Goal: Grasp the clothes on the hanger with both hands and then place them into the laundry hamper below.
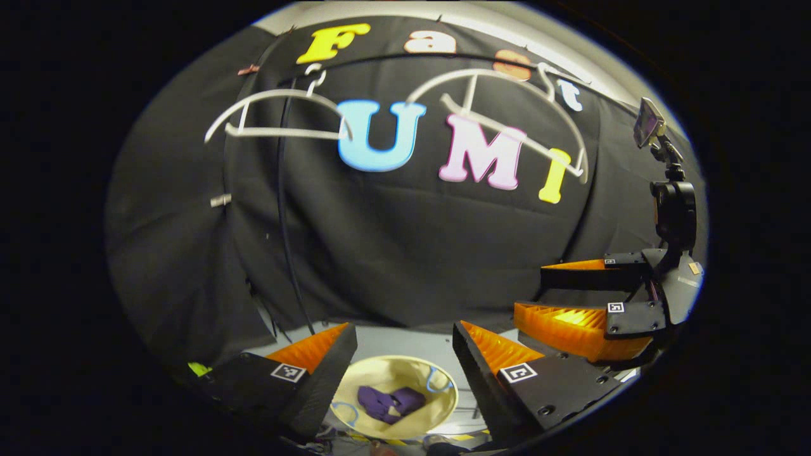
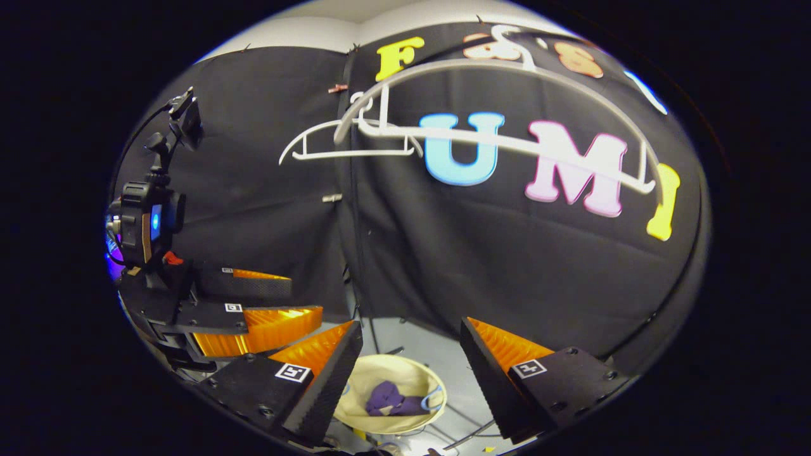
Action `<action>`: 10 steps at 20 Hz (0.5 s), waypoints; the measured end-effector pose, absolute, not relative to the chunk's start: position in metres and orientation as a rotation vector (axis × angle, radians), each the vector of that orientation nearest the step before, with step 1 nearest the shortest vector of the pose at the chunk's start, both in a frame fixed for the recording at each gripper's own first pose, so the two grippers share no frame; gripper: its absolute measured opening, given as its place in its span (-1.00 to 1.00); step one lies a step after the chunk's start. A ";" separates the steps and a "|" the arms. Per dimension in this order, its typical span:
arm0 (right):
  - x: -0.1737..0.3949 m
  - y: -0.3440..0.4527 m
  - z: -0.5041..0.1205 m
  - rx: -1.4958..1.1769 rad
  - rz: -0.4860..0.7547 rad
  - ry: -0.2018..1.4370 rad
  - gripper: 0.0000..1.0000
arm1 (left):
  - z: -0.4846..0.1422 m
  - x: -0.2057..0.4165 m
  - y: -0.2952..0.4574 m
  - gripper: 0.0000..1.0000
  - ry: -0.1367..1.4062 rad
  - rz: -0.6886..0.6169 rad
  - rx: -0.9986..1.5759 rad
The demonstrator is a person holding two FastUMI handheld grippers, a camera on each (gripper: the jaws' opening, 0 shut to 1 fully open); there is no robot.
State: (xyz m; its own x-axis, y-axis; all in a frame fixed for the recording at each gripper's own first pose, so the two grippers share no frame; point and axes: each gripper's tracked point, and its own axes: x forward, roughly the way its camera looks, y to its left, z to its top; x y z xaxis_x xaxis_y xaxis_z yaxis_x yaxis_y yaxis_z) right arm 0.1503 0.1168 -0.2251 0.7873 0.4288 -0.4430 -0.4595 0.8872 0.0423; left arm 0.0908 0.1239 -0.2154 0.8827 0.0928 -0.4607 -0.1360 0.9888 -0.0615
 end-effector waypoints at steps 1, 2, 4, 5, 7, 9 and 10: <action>0.152 0.111 -0.200 -0.063 0.459 0.407 0.98 | -0.188 0.095 0.119 0.90 0.421 0.099 -0.076; 0.152 0.105 -0.174 -0.054 0.437 0.359 0.97 | -0.161 0.096 0.113 0.90 0.362 0.083 -0.056; 0.147 0.094 -0.135 -0.024 0.393 0.279 0.99 | -0.115 0.096 0.106 0.90 0.266 0.056 -0.019; 0.145 0.091 -0.119 -0.008 0.372 0.241 0.99 | -0.093 0.095 0.100 0.90 0.220 0.039 -0.006; 0.137 0.083 -0.088 0.019 0.339 0.171 0.99 | -0.060 0.088 0.089 0.85 0.143 -0.002 -0.003; 0.127 0.073 -0.063 0.031 0.304 0.112 0.99 | -0.037 0.079 0.079 0.86 0.093 -0.027 -0.006; 0.123 0.069 -0.051 0.027 0.281 0.080 0.89 | -0.026 0.075 0.075 0.84 0.070 -0.034 -0.004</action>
State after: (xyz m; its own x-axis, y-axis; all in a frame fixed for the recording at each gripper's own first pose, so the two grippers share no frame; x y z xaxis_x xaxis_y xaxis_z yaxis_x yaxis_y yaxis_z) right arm 0.1225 0.0688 -0.0510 0.9577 0.2778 -0.0750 -0.2757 0.9605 0.0374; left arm 0.0752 0.0753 -0.0264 0.9970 -0.0337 -0.0696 0.0334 0.9994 -0.0052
